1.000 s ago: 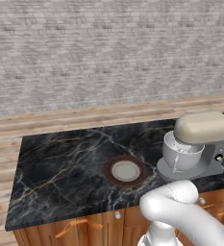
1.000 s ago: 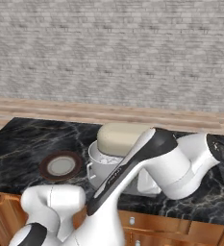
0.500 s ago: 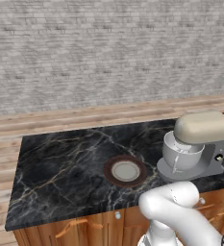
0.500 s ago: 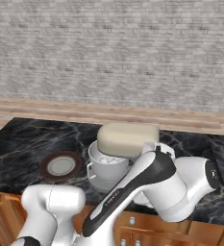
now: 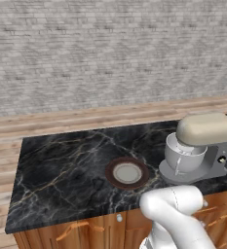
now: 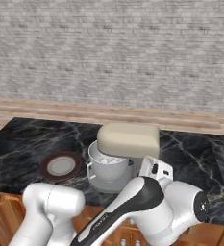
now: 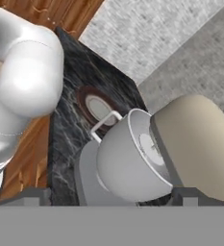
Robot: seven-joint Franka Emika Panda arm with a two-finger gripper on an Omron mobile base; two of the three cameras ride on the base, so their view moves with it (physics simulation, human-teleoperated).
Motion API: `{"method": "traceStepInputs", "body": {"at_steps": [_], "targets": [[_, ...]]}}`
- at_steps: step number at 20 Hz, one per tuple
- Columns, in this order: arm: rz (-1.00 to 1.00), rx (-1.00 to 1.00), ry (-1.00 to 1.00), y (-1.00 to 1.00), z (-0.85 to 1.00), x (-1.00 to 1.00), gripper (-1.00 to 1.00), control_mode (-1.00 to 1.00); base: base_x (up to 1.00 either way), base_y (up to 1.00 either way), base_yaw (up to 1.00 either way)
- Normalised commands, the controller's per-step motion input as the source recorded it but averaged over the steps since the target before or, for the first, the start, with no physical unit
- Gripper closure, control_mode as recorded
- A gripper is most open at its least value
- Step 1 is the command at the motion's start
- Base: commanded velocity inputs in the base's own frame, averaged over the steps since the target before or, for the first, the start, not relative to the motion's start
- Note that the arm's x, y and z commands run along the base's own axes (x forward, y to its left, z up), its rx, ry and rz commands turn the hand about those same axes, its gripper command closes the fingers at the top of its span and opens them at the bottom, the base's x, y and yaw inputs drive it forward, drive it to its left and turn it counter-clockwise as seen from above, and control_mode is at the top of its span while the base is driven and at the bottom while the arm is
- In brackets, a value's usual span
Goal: Add butter and sugar cubes to the stand mixer bowl and then turn on the stand mixer to begin making frosting.
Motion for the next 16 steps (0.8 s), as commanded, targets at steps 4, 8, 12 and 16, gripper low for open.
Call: {"method": "traceStepInputs", "body": {"at_steps": [4,8,12,16], "targets": [[-0.12,0.0,-0.06,0.0,-0.29,0.0,-1.0,-1.0,0.0,0.0,0.0],[-0.12,0.0,-0.1,0.1,-0.17,0.0,-1.0,-1.0,0.0,0.0,0.0],[-0.12,-0.05,-0.09,0.29,-0.01,0.01,-1.0,-1.0,0.0,0.0,0.0],[-0.1,-0.08,-0.1,0.24,-0.03,0.0,-1.0,-1.0,0.0,0.0,0.0]]}}
